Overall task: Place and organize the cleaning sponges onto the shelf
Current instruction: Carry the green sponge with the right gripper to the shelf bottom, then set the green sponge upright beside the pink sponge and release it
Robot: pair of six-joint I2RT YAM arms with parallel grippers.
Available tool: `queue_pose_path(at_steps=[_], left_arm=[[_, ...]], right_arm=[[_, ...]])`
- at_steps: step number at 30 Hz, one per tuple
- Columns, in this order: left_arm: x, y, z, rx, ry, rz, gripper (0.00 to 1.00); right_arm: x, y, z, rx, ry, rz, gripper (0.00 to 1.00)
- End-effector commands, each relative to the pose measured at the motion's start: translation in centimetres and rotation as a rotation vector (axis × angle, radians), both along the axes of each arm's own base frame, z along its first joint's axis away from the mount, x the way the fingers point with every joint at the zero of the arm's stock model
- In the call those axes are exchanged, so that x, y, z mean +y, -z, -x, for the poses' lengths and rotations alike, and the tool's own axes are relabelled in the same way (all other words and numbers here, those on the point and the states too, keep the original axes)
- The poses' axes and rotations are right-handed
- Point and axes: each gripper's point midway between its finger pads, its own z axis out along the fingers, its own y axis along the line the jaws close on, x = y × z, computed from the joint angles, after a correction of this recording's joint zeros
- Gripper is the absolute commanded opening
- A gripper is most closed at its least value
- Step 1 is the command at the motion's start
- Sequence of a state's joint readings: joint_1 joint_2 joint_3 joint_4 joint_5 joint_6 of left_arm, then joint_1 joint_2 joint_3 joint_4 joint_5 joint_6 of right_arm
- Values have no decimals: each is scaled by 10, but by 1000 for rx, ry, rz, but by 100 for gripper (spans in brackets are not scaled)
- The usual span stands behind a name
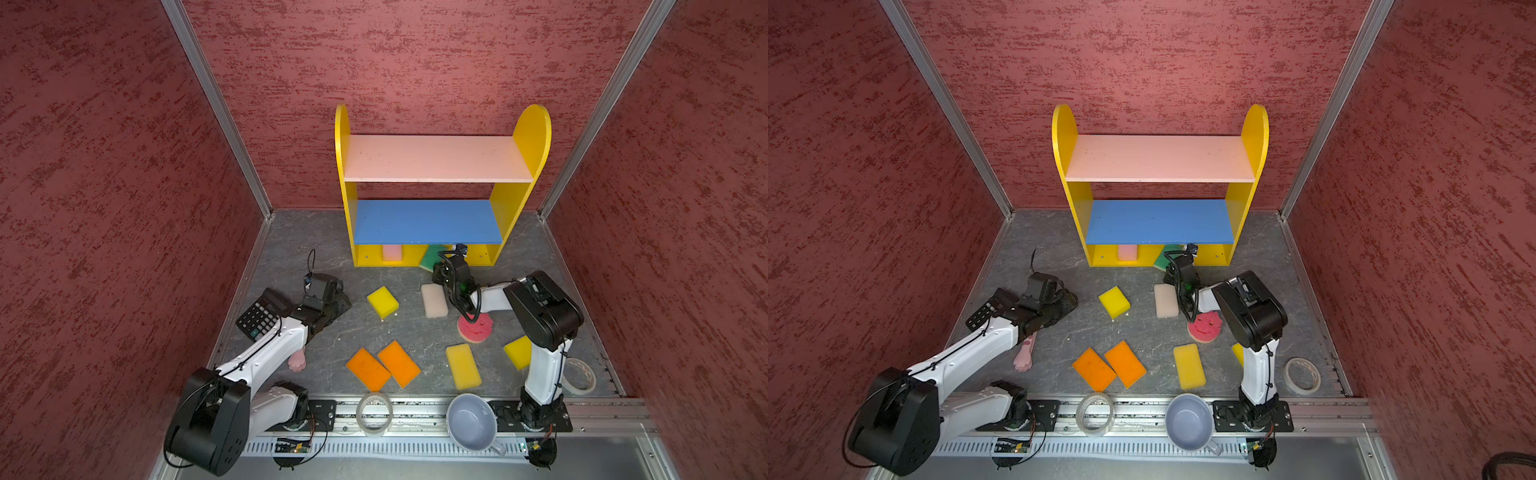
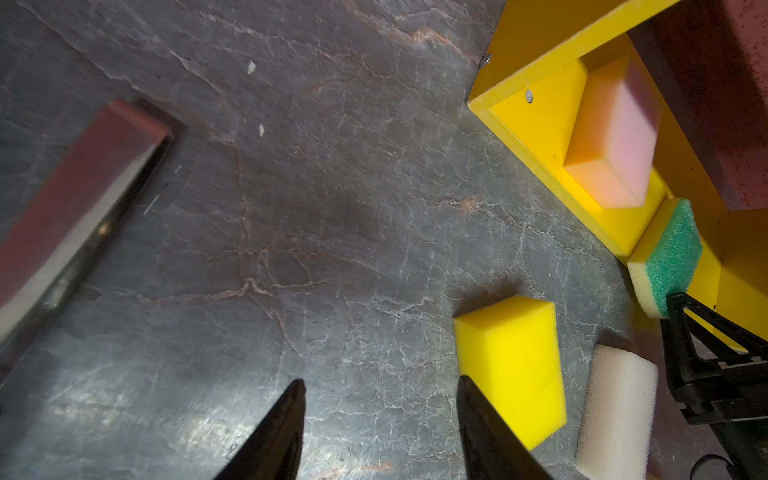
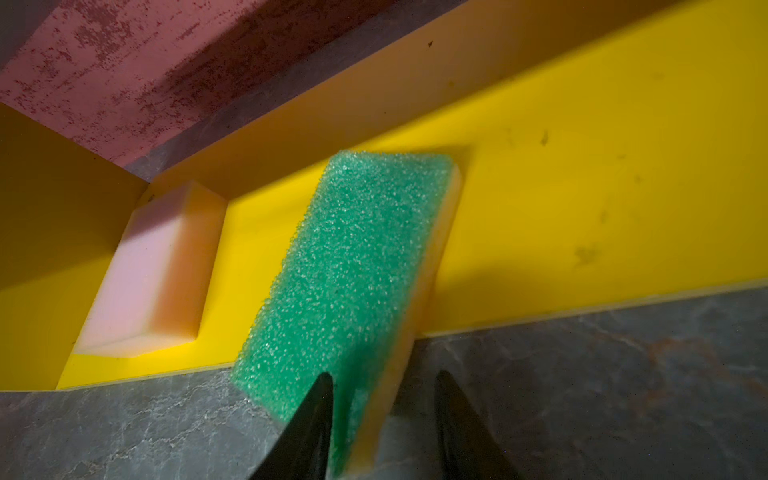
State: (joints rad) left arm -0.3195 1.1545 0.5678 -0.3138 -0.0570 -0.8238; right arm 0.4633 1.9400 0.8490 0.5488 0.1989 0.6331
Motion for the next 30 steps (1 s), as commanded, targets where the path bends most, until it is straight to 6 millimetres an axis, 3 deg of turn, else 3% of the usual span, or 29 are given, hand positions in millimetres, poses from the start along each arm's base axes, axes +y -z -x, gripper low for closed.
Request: queue_pose_path(at_steps=[1, 6, 11, 13, 17, 24, 30], left_arm=[[1, 2, -2, -5, -9, 10, 58], [-2, 5, -4, -3, -4, 17, 58], [-4, 9, -5, 2, 0, 29, 58], [-4, 10, -5, 4, 2, 29, 58], [-4, 10, -6, 3, 1, 26, 58], [-3, 9, -6, 6, 3, 26, 58], [1, 10, -4, 11, -6, 23, 59]], right_arm=[[0, -25, 3, -60, 5, -42, 45], [0, -44, 26, -65, -31, -92, 48], [10, -43, 48, -27, -85, -156, 47], [20, -41, 52, -13, -121, -191, 38], [42, -27, 52, 32, -198, -256, 0], [54, -3, 43, 77, -196, -325, 0], [45, 6, 32, 69, -137, -312, 0]])
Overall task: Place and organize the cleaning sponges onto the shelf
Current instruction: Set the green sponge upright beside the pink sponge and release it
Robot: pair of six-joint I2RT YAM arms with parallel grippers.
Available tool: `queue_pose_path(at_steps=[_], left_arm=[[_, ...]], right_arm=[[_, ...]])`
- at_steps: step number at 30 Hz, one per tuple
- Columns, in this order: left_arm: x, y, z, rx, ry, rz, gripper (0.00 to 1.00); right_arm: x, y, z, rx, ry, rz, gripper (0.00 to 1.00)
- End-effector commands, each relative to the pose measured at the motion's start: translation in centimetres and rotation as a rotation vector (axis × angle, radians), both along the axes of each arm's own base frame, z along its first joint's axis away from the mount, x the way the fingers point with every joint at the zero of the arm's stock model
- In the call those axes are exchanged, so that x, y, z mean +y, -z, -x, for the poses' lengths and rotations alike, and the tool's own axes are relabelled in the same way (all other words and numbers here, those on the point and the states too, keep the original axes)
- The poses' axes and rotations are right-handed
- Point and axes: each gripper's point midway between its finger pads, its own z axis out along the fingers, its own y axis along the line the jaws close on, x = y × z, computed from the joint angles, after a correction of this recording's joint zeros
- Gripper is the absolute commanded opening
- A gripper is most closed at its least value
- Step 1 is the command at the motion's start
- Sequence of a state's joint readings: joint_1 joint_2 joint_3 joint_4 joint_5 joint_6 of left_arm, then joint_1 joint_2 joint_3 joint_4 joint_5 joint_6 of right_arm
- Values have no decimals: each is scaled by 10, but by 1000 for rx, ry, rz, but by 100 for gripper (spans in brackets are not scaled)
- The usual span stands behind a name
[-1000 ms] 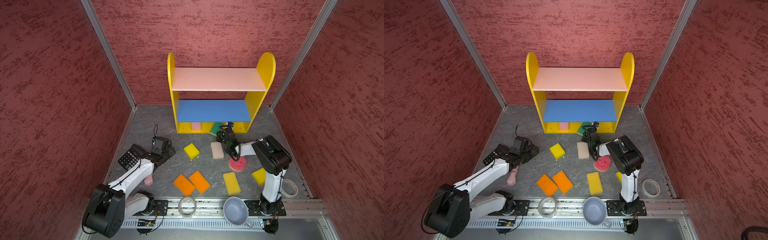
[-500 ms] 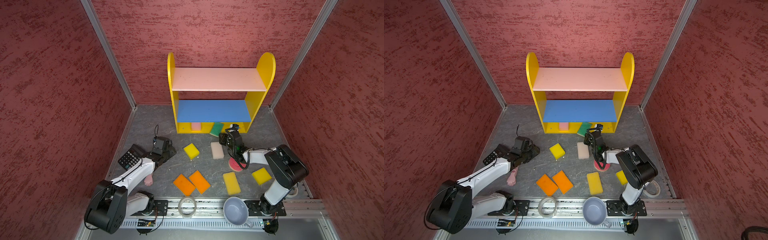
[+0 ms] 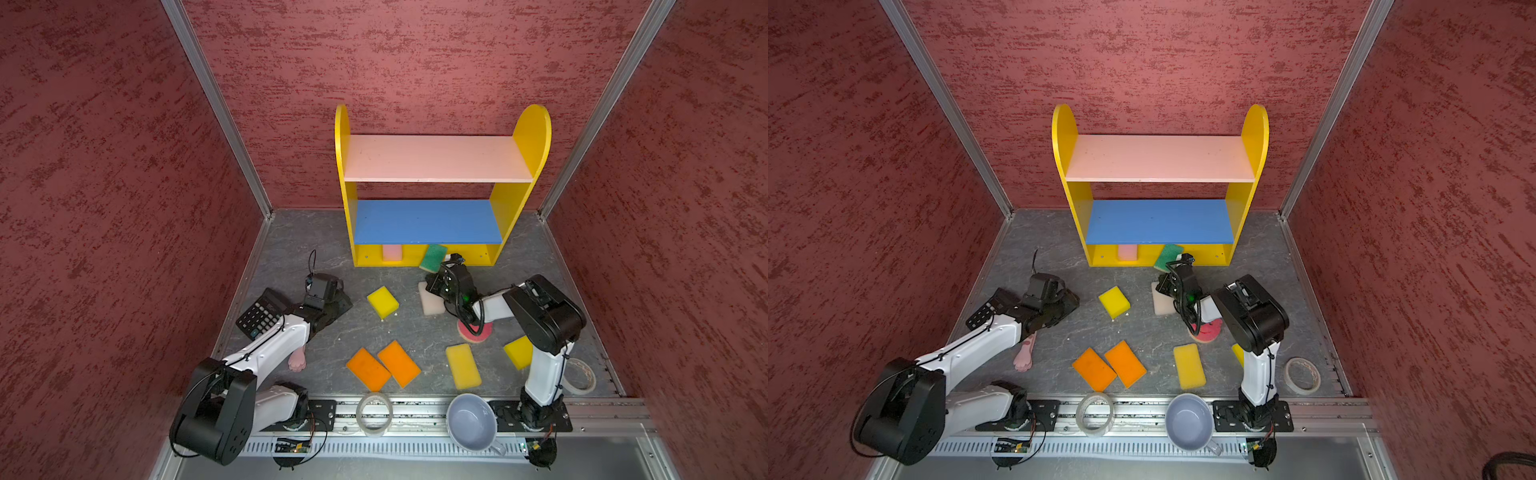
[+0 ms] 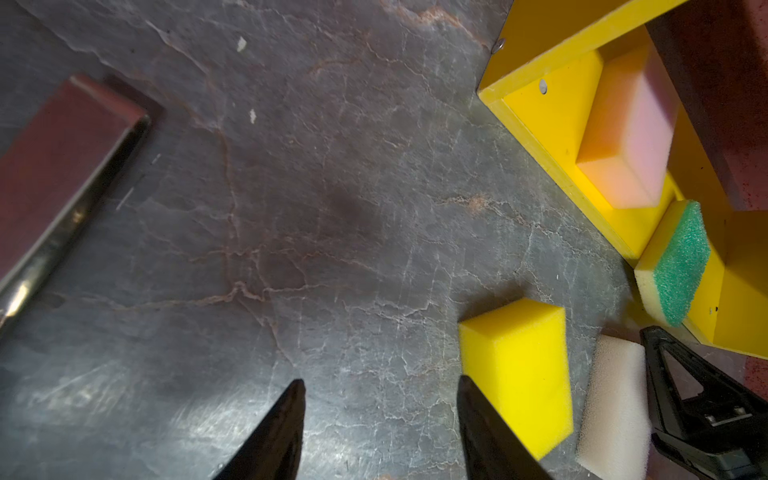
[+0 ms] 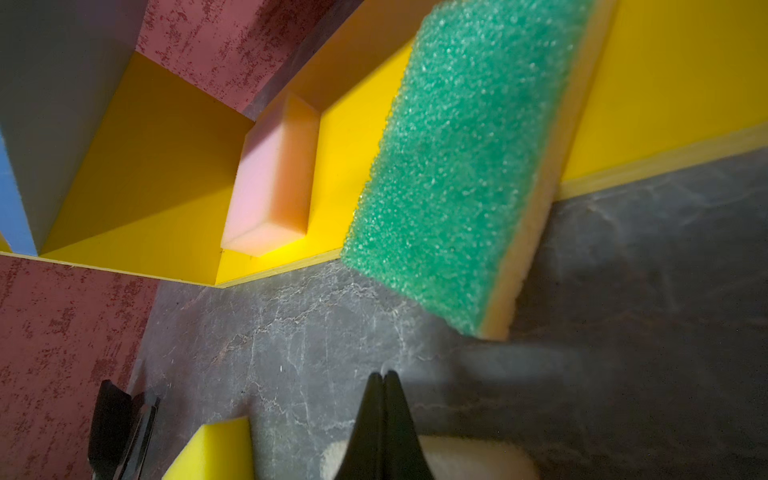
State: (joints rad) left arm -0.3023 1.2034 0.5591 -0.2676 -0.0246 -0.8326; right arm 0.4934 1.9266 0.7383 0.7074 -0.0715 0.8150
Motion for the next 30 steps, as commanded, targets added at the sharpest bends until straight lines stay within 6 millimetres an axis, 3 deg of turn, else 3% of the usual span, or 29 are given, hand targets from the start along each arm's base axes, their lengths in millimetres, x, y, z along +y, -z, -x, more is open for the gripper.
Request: queue_pose_path(at_steps=[1, 15, 26, 30], left_arm=[[3, -1, 0, -11, 0, -4, 59], [2, 2, -2, 3, -3, -1, 59], [2, 3, -3, 8, -6, -3, 59], [2, 2, -3, 8, -6, -2, 58]], right_arm=[[-6, 3, -10, 0, 50, -19, 0], [-47, 0, -38, -33, 181, 1, 0], [-56, 2, -49, -35, 206, -16, 0], [-54, 2, -45, -27, 184, -25, 0]])
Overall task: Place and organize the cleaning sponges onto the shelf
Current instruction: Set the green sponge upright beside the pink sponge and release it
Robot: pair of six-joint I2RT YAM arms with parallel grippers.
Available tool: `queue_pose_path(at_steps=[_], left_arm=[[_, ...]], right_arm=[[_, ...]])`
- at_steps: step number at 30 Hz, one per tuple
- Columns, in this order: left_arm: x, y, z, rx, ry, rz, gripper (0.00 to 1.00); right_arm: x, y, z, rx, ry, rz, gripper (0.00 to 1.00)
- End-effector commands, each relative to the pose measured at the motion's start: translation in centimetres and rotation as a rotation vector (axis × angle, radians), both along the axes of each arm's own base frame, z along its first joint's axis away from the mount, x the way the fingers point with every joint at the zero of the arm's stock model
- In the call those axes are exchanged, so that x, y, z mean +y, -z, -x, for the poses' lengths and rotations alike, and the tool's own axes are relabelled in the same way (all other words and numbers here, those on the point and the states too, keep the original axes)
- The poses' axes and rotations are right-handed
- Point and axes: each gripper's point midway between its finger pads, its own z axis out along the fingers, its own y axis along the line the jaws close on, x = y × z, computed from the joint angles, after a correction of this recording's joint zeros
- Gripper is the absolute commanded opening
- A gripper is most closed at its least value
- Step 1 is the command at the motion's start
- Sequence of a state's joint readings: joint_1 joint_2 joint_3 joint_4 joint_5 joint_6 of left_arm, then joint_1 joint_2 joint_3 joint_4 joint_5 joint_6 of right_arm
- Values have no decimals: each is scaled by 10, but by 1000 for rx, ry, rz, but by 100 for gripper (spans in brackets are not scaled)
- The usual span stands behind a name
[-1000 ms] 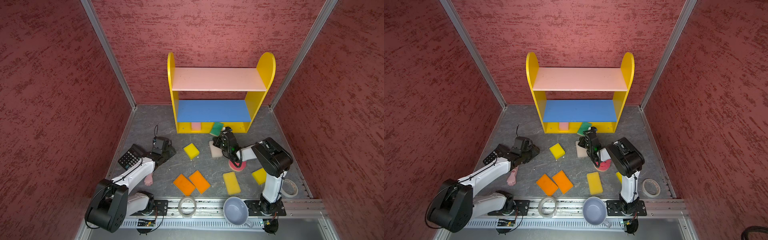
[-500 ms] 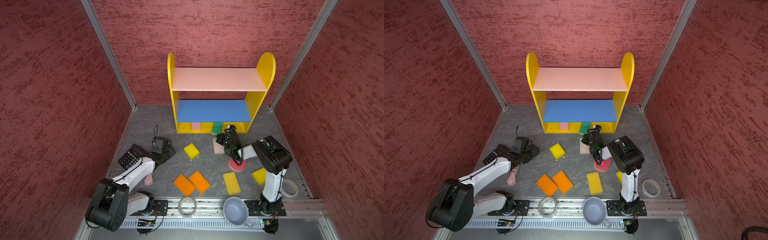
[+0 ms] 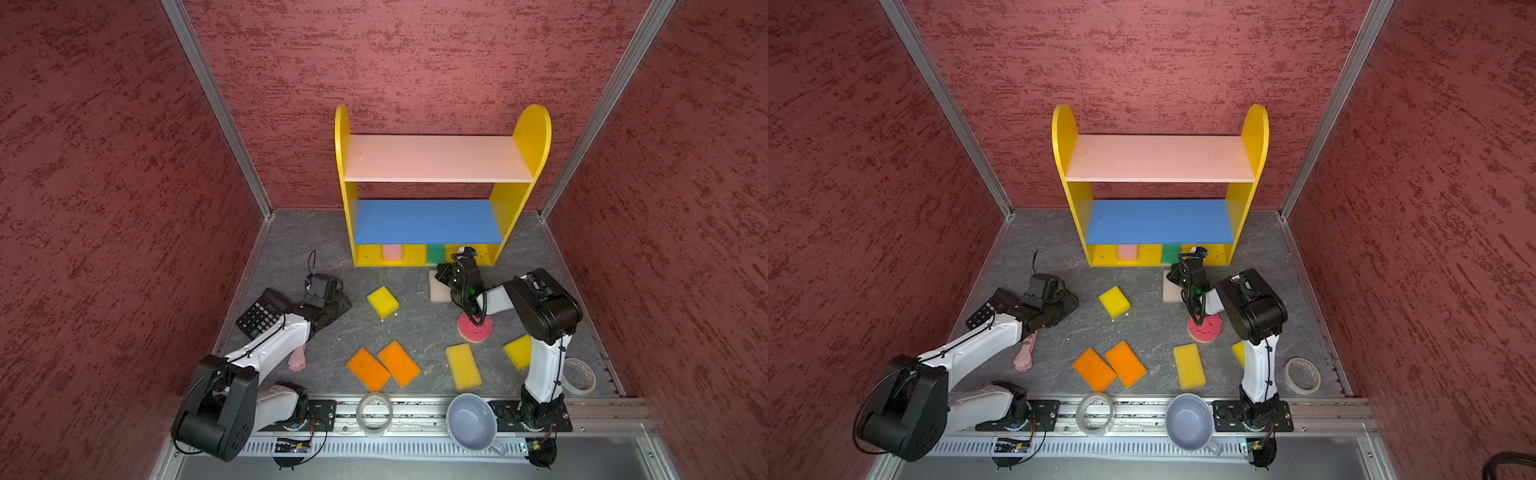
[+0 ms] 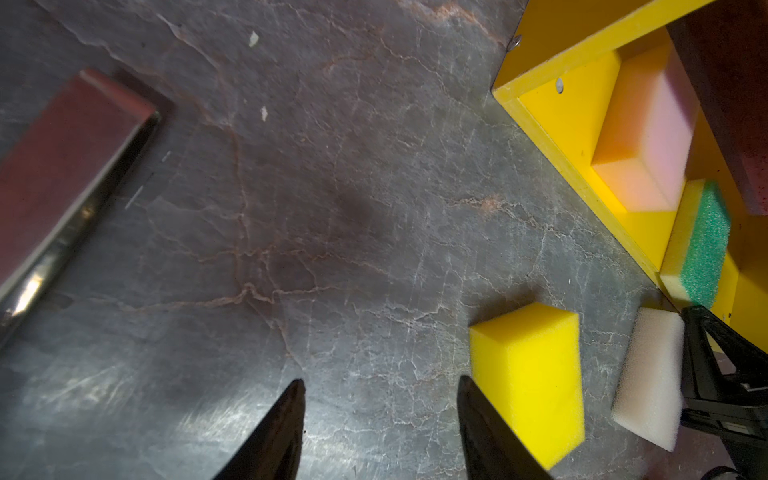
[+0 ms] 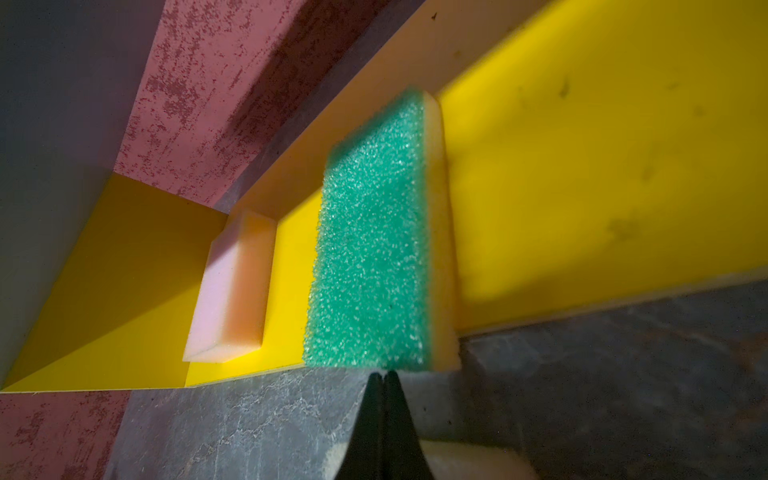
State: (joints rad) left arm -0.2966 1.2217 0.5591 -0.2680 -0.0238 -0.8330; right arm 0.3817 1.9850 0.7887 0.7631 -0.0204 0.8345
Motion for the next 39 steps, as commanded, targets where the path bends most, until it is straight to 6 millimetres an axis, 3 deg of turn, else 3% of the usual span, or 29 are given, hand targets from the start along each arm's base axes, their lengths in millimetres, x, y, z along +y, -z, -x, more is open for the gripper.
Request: queue_pose_path(at_steps=[1, 9, 13, 16, 23, 26, 39], left_arm=[[0, -3, -4, -12, -1, 3, 58], [1, -6, -2, -27, 0, 7, 59], [1, -7, -2, -43, 0, 12, 59], [1, -9, -2, -60, -2, 15, 59], [6, -9, -2, -79, -2, 0, 59], [5, -8, -5, -67, 1, 16, 59], [-3, 1, -15, -25, 10, 35, 59]], right_arm=[[-4, 7, 3, 25, 12, -14, 0], [-17, 9, 55, 91, -2, 3, 0], [-7, 17, 77, 154, -47, 18, 0], [1, 8, 83, 146, -70, 29, 0], [-15, -50, 58, 36, -14, 171, 3], [-21, -65, 47, -10, 8, 179, 5], [-20, -35, 19, 48, 8, 86, 6]])
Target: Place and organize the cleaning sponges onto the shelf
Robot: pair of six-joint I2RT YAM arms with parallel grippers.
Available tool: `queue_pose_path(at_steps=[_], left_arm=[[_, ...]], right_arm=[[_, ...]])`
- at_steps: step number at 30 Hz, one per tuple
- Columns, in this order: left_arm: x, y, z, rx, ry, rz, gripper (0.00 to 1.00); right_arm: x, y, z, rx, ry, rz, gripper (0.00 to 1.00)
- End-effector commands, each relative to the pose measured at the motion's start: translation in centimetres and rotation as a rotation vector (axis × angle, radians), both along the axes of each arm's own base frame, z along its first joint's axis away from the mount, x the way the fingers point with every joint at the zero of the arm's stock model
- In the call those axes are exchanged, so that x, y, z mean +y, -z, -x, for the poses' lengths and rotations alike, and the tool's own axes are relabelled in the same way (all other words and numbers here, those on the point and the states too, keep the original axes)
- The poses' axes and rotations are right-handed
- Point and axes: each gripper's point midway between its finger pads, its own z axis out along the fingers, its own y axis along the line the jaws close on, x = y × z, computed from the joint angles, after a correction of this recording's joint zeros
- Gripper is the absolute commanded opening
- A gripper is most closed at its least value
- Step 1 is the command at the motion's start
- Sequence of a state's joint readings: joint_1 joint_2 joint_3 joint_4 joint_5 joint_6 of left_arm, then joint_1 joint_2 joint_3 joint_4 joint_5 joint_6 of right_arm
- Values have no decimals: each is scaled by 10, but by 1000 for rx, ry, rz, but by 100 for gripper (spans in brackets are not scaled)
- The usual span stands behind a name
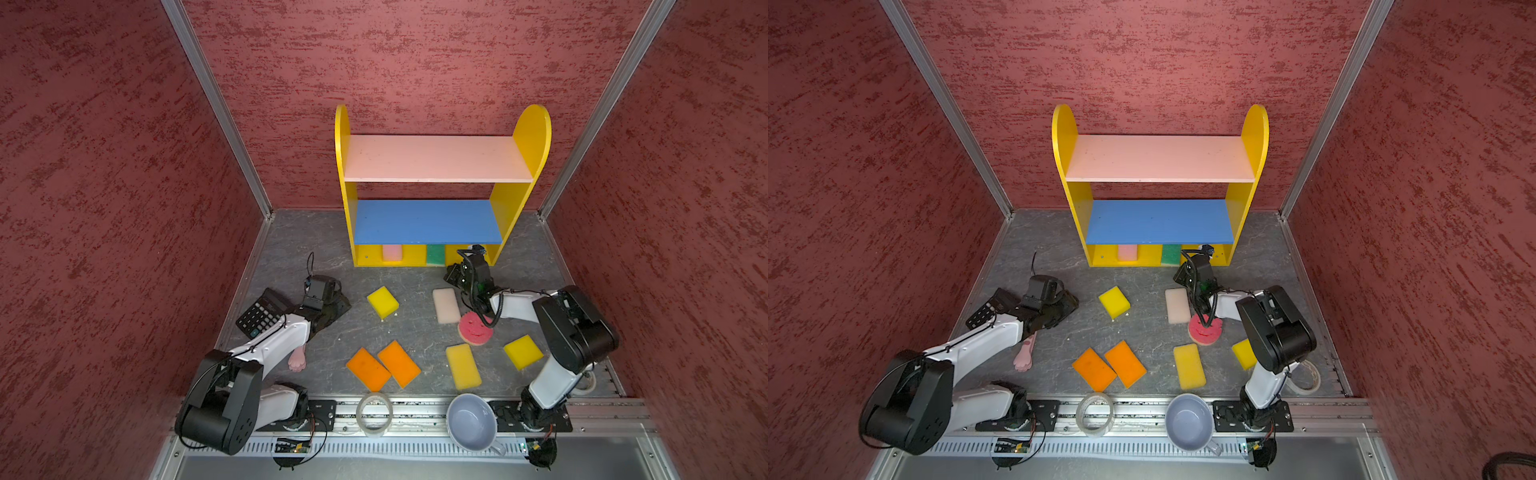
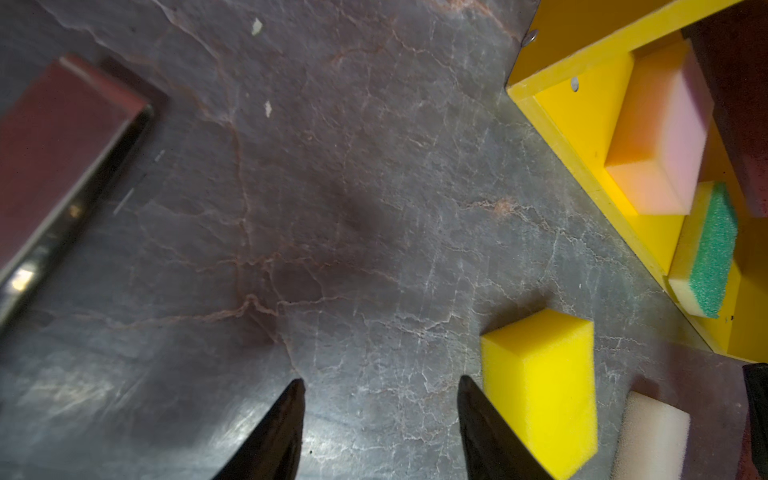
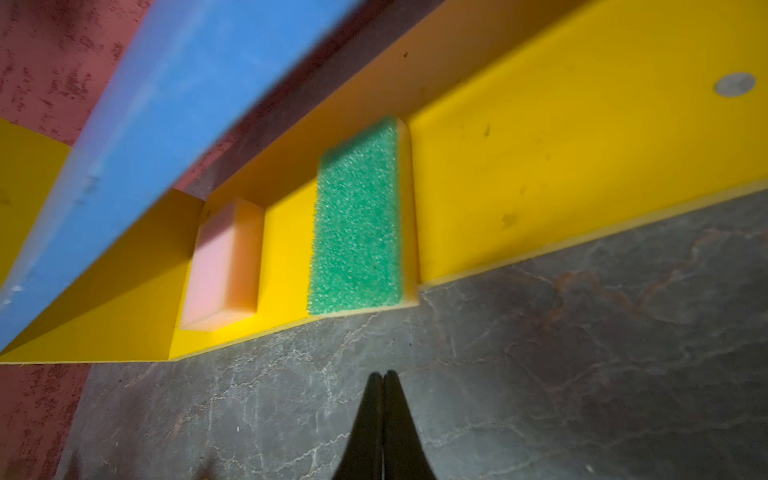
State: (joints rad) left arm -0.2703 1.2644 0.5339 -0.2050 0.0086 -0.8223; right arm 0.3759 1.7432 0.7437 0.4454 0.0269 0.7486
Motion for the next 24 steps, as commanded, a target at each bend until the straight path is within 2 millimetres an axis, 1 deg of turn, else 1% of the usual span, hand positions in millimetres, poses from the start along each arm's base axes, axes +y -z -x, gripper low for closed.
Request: queue_pose_path(at_steps=[1, 6, 10, 17, 24], left_arm=[[-6, -10, -13, -33, 10, 16, 59], [-7, -8, -15, -27, 10, 18, 59], [-8, -7, -15, -14, 14, 14, 58], [-6, -12, -13, -28, 8, 2, 58], [-2, -9, -7, -12, 9, -13, 58]], right_arm=[[4, -9, -14, -26, 0, -56, 6], [7, -3, -28, -18, -5, -74, 5], [7, 1, -34, -14, -3, -91, 4], [9, 9, -34, -2, -13, -104, 4], [5, 15, -37, -25, 17, -128, 4]])
